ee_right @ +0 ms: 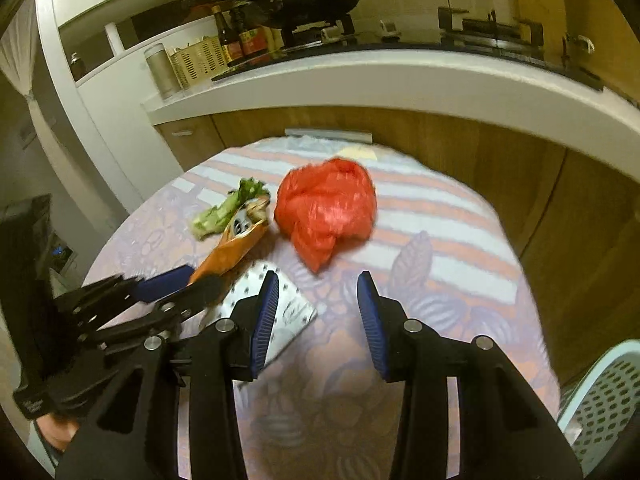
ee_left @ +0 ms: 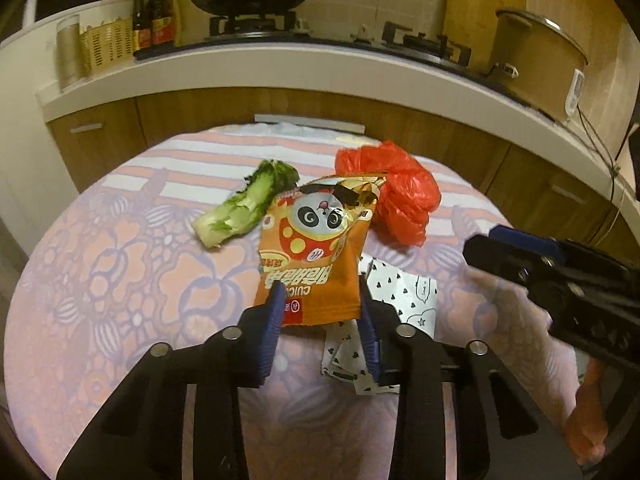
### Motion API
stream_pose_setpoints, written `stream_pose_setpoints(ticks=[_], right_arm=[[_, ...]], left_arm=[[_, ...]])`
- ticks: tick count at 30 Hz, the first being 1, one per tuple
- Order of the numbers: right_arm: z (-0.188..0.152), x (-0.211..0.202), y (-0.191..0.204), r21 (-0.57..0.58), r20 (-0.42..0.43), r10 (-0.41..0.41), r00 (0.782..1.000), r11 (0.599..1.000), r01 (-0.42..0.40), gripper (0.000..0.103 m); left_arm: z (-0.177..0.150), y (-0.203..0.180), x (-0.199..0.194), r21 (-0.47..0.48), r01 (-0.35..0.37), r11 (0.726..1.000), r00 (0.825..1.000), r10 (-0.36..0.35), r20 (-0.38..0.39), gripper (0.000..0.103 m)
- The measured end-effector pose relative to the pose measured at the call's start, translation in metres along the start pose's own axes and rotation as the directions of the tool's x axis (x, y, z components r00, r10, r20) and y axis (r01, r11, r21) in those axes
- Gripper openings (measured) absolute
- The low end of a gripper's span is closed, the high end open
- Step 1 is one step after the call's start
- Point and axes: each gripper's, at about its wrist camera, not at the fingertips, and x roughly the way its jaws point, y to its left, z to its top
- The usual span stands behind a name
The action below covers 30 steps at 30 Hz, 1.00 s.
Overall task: Collect trash
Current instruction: 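Grasp the panda snack bag with the left tool while the right tool grasps the red bag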
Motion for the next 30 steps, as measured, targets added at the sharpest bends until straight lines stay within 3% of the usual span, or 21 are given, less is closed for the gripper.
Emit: stream_pose_setpoints(ticks=[7,11,13,15,18,25,30], right_arm=[[0.029,0.018,-0.004,0.005,0.002,-0.023,1.0,1.0,0.023,0.038],[0.039,0.028,-0.002,0.004,0.002,-0.029,1.0,1.0,0.029,0.038],[0.043,0.032,-0.003,0.006,0.01,-0.048,0.999,0.999,0.047,0.043],[0.046,0.038,-0.006,0.021,0.019,-0.058,0.998,0.998,0.058,0.064],[0.05,0.052,-0.008,0.014,0.006,-0.075,0.997,0.997,0.075,0.068],[0.054,0.082,-0.003,0.019,-0.056,-0.027,0.998,0.999,0.028,0.067],[0.051,0.07,0.003,-0.021,-0.039,-0.028,0.999,0.999,0.028,0.056]], left_arm=[[0.002,0.016,-0.019,-0.113,0.06,0.992,0.996,-0.051,0.077,0.014],[0.004,0.032,-0.033,-0.195,0.149,0.969,0.985,-0.129,0.114,0.008],[0.005,0.038,-0.041,-0.218,0.178,0.96,0.979,-0.15,0.136,0.008],[0.004,0.042,-0.045,-0.233,0.194,0.953,0.975,-0.162,0.15,0.007],[0.003,0.045,-0.047,-0.238,0.197,0.951,0.974,-0.162,0.158,0.007],[0.004,0.046,-0.047,-0.24,0.207,0.948,0.972,-0.17,0.164,0.007],[0.005,0.04,-0.049,-0.233,0.211,0.949,0.97,-0.175,0.166,0.007]])
